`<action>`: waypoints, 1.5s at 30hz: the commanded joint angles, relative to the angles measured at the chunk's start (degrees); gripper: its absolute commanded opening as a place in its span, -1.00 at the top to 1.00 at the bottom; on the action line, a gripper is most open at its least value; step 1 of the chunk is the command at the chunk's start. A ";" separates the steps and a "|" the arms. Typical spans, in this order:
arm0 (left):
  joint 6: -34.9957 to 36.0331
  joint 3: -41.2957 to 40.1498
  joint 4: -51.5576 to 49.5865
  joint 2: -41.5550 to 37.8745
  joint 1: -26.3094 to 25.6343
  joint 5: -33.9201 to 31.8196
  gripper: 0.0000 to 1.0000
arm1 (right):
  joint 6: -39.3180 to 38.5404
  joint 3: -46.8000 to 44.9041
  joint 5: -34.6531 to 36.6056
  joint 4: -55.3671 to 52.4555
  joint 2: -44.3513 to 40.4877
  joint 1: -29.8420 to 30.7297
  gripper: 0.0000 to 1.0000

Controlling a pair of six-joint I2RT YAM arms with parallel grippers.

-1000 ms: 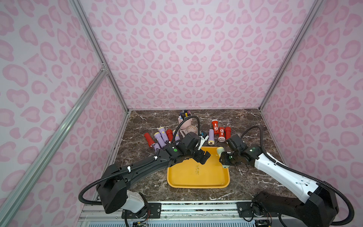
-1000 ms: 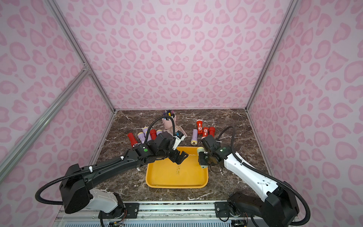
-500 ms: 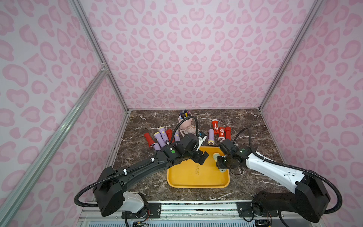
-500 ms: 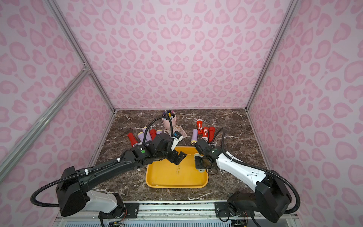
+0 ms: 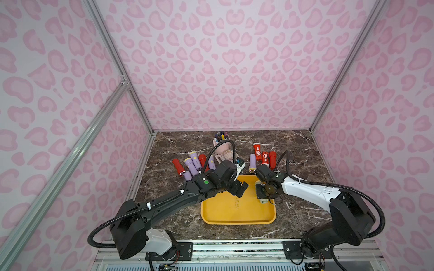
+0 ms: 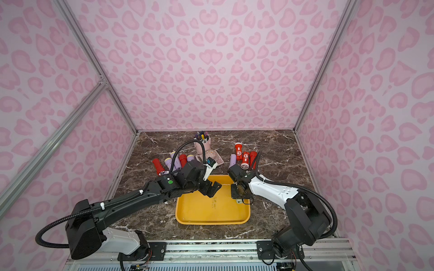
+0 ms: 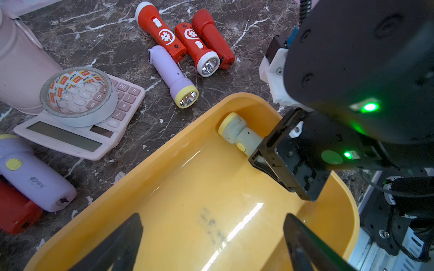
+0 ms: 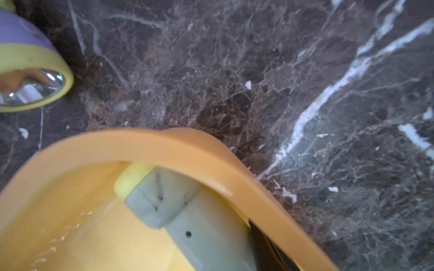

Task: Put the flashlights into the storage boxes
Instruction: Place the flashlight at the storage box, then pick up the flashlight from the center of the board.

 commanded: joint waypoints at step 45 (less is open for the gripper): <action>13.61 33.69 -3.43 28.25 0.00 11.42 -0.92 | -8.91 20.35 -7.22 -4.39 3.92 -28.79 -0.25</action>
